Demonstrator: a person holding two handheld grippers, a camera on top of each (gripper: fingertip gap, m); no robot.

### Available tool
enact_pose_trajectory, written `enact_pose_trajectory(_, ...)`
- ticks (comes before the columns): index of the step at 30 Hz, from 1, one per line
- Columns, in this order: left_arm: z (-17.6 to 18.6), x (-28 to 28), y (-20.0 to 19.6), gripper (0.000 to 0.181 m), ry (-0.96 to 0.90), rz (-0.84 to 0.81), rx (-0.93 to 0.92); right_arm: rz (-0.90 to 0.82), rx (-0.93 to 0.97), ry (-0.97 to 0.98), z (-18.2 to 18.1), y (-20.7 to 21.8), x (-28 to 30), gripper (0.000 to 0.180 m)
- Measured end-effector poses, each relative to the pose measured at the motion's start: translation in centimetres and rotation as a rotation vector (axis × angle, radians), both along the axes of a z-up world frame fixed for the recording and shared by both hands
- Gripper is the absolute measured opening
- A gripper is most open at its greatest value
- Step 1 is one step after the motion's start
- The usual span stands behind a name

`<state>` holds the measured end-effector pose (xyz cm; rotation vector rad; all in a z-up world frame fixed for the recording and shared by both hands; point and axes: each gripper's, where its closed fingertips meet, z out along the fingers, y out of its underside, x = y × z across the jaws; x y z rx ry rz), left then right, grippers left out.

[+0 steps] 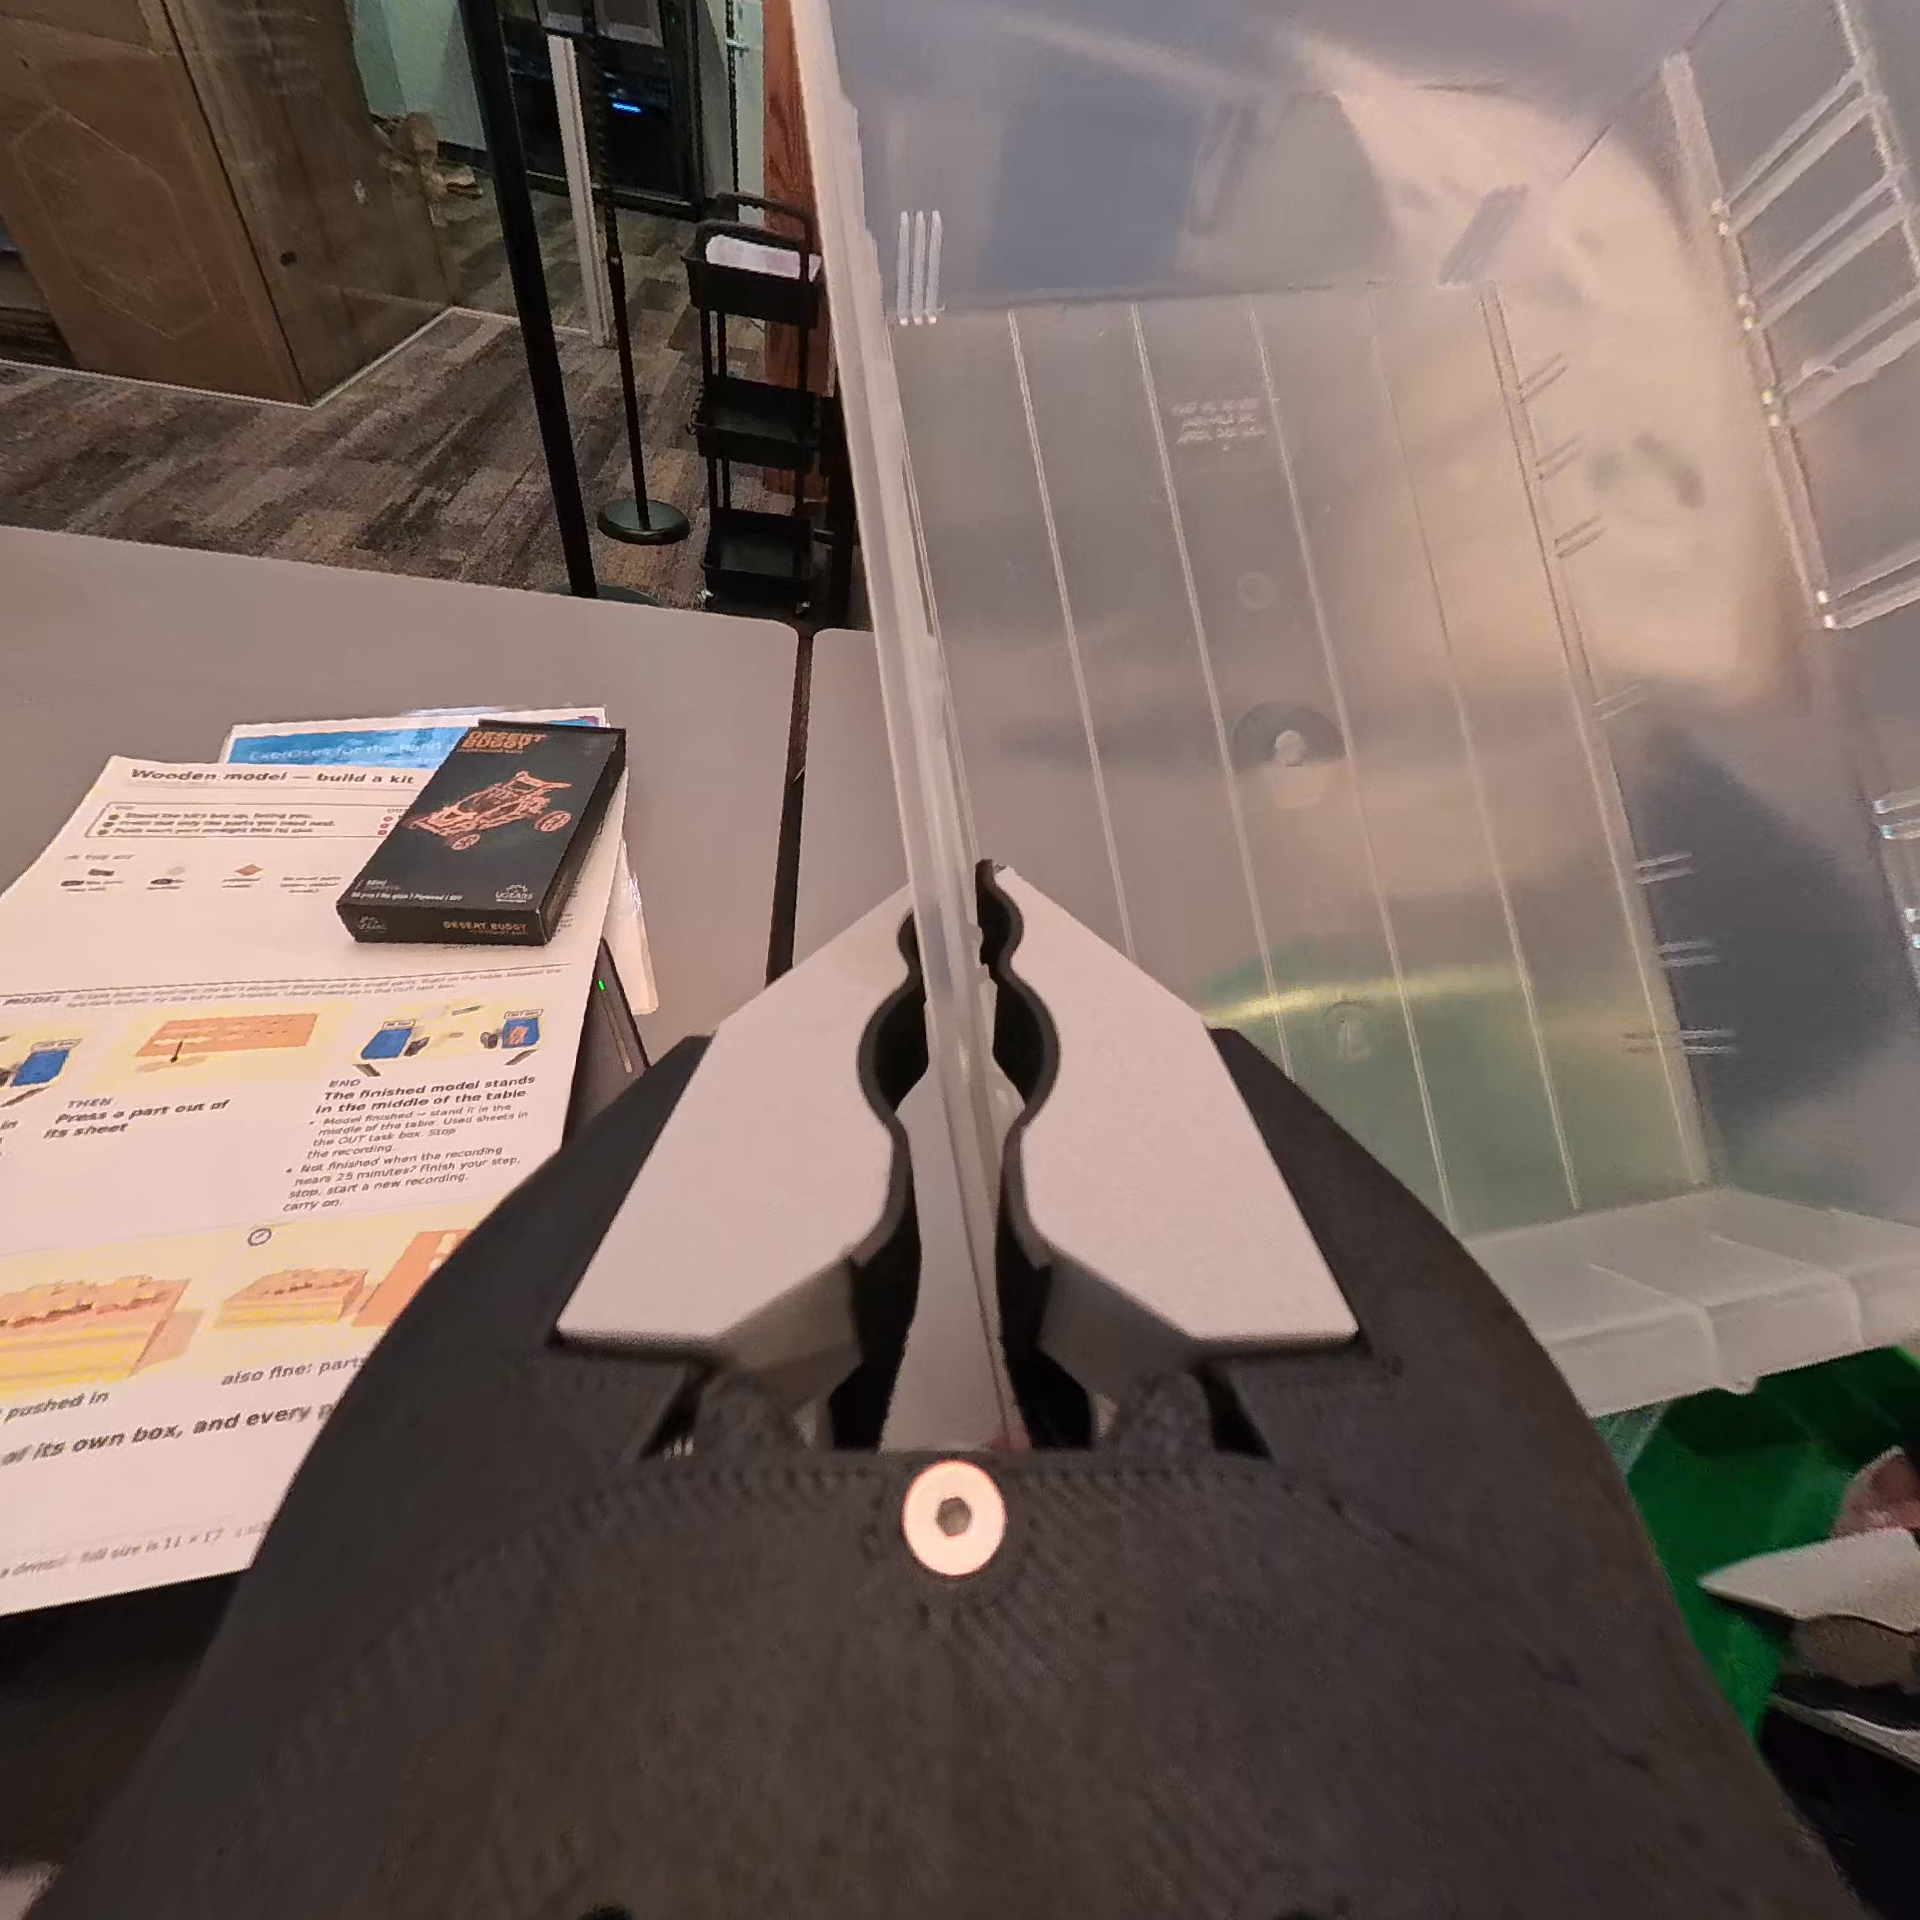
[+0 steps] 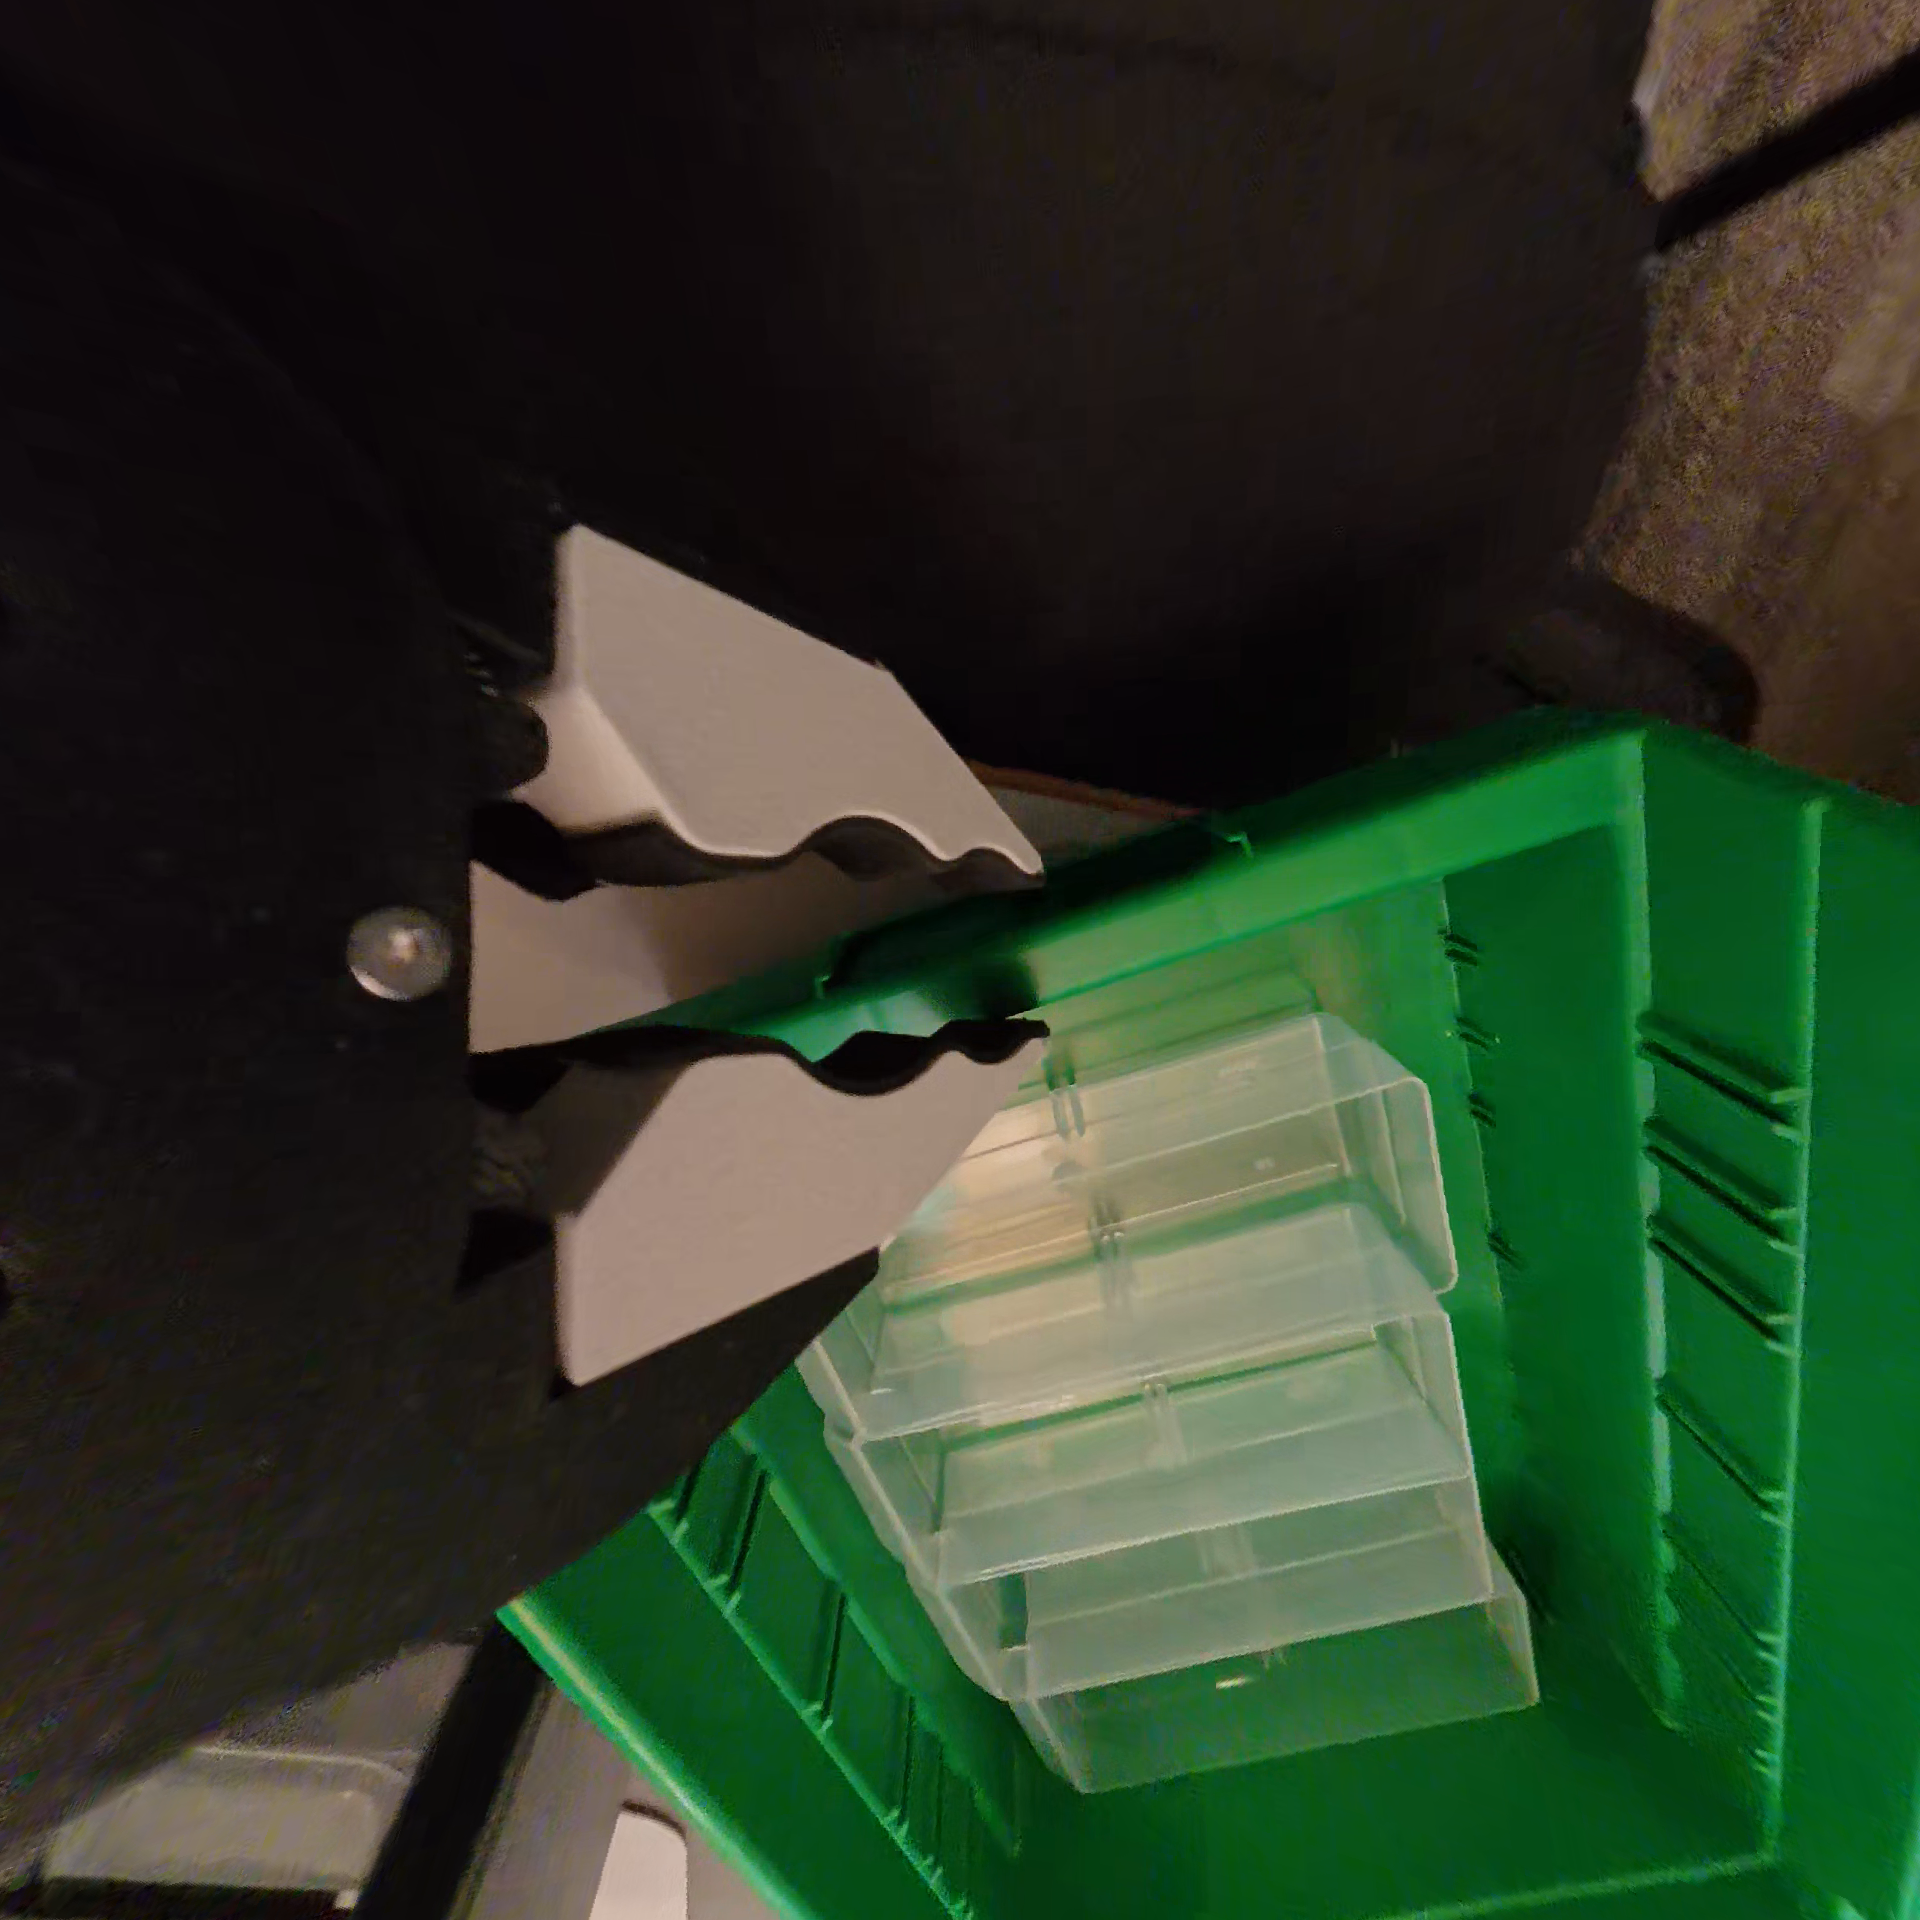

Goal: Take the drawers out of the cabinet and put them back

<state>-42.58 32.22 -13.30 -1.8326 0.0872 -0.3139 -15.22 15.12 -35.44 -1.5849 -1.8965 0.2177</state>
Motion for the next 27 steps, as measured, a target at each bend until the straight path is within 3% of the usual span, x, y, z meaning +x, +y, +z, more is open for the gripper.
enact_pose_trajectory(10,2.2,-0.7,-0.8,0.003,-0.043,0.012,0.063,-0.25,0.054,0.103,0.1,8.5,-9.9,0.023)
enact_pose_trajectory(12,2.6,-0.4,-0.9,0.003,-0.044,0.002,0.072,-0.273,0.053,0.143,0.3,9.8,-11.2,0.031)
enact_pose_trajectory(15,3.5,0.2,-1.0,0.003,-0.025,-0.014,0.087,-0.252,0.083,0.245,2.7,9.9,-11.7,0.034)
enact_pose_trajectory(19,5.3,2.0,-1.4,0.003,-0.008,-0.039,0.125,-0.222,0.084,0.406,8.6,8.1,-8.3,0.052)
enact_pose_trajectory(22,6.9,4.8,-1.6,0.003,-0.003,-0.083,0.163,-0.06,0.013,0.599,14.1,4.2,-4.2,0.085)
enact_pose_trajectory(25,8.8,8.6,-2.0,0.003,0.066,-0.117,0.199,-0.017,0.068,0.715,18.1,1.9,2.0,0.094)
enact_pose_trajectory(27,10.0,11.8,-2.2,0.003,0.127,-0.138,0.22,-0.076,0.117,0.818,21.1,1.5,6.2,0.097)
